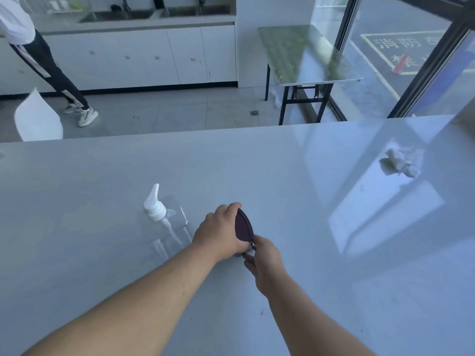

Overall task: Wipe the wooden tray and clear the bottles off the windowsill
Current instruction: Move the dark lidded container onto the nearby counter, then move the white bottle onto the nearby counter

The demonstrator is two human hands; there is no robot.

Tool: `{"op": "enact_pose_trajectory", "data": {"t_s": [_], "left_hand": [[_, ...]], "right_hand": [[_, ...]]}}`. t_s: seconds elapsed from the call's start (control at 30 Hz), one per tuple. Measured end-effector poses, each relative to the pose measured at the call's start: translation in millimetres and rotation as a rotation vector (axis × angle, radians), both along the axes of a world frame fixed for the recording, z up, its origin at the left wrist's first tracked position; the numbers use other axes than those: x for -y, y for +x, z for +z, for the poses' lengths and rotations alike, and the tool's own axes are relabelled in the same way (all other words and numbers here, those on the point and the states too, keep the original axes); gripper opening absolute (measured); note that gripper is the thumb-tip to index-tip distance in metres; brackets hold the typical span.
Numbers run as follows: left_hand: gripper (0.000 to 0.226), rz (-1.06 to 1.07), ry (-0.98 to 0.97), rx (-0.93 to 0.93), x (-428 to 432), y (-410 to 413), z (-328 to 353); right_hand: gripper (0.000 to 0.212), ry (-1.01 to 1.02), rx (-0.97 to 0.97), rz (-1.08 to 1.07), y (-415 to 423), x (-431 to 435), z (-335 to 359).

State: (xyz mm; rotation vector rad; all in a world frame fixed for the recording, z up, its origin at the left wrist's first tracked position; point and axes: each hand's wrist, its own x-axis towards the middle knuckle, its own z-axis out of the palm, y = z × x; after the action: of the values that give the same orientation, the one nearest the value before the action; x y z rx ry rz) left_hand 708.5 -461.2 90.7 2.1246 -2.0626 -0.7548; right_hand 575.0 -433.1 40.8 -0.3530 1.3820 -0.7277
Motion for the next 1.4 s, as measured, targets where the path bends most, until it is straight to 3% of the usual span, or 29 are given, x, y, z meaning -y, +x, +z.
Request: {"op": "enact_pose_trajectory", "data": {"t_s": [0.07,0.13,0.27,0.33,0.37,0.5,0.6,0.7,0.87,1.07,1.23,1.4], "left_hand": [[0.105,-0.015,0.009,0.002,1,-3,-2],[0.103,-0.04,0.015,0.016,2,-7,-4],[0.101,-0.07,0.058,0.101,4,-17,0],[0.098,-0.09,0.024,0.18,6,-28,6],[0.096,-0.112,-0.013,0.214,8,-37,10],[0.078,-0.254,-0.123,0.233,10,-97,25],[0.075,-0.39,-0.115,0.215,1,-173,35],[0.077,-0.557,-0.116,0.207,-27,-279,46],[0.08,-0.806,-0.124,0.157,-103,-444,60],[0.081,-1.185,-0.155,0.114,-275,-658,69],[0.087,-1.41,-0.153,0.06,-427,-795,67],[0.094,-1.521,-0.156,-0.018,-545,-893,59]], "right_hand": [[0.024,-0.002,-0.004,-0.004,-1,-2,0],[0.016,-0.009,-0.005,0.003,-3,-6,5],[0.031,-0.047,-0.091,0.029,-20,-10,15],[0.032,-0.139,-0.25,0.126,-42,-14,25],[0.042,-0.209,-0.373,0.178,-58,-16,27],[0.067,-0.412,-0.988,0.337,-149,-33,38],[0.076,-0.396,-1.287,0.453,-236,-66,51],[0.079,-0.283,-1.41,0.374,-334,-129,62],[0.075,-0.094,-1.462,0.161,-465,-253,72],[0.068,0.201,-1.431,-0.165,-605,-469,69],[0.066,0.416,-1.349,-0.382,-682,-631,61],[0.066,0.519,-1.233,-0.588,-741,-737,43]]}}
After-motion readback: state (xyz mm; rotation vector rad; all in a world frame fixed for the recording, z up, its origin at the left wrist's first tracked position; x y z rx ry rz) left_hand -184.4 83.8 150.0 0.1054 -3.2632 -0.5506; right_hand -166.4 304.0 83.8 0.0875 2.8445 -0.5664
